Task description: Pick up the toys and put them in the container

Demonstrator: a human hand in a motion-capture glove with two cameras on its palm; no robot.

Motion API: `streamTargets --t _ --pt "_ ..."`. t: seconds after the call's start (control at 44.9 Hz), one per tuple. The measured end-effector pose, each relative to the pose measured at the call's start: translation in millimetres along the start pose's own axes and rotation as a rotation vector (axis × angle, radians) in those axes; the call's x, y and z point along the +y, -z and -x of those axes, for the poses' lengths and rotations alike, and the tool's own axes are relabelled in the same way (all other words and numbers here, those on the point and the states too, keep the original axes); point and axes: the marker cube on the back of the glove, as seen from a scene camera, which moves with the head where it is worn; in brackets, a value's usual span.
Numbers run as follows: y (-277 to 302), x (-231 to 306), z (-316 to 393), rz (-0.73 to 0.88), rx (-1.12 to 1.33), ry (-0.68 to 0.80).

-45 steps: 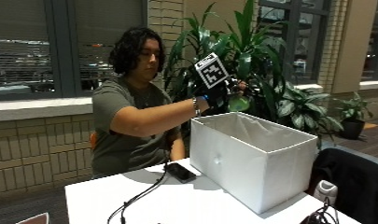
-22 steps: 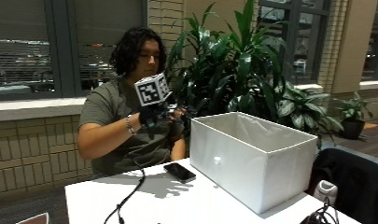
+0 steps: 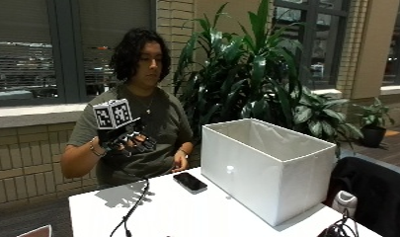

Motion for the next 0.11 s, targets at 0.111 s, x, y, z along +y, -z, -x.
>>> streamTargets --t 0.111 --pt "0.0 9.4 -3.5 -0.001 0.004 -0.026"
